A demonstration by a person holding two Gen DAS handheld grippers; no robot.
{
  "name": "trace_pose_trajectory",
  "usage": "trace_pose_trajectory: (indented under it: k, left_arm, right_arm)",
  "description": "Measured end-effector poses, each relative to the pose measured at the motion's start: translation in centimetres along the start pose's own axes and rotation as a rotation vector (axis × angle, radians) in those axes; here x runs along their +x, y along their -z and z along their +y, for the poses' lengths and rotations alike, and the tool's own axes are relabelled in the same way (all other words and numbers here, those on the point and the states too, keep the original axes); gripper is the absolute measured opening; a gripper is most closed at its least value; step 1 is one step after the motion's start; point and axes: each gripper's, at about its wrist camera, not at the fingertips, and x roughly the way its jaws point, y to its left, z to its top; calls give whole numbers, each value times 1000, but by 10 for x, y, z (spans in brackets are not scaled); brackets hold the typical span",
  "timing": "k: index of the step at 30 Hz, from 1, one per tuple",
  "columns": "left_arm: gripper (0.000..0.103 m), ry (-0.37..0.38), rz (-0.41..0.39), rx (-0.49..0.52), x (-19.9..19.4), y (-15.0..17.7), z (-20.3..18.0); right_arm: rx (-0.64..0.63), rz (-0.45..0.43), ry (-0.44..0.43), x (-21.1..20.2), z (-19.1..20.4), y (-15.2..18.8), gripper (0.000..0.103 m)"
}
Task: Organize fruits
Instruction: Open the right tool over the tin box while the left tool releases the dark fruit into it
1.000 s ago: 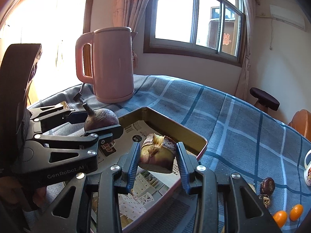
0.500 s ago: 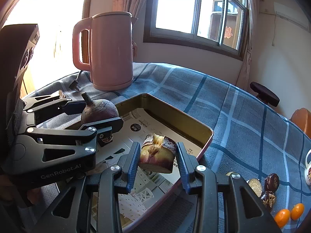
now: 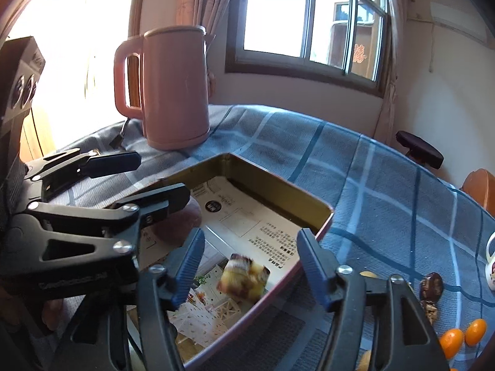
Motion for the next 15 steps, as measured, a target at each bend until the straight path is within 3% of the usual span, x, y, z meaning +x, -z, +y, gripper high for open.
trace_pose_trajectory:
  k: [7, 15]
  left_arm:
    - [83, 66, -86, 13, -33, -7, -26]
    - [83, 177, -53, 118, -26, -2, -103]
  right_arm:
    - [4, -44, 85, -51, -32, 22, 64]
    - [123, -87, 286, -125, -114, 65, 74]
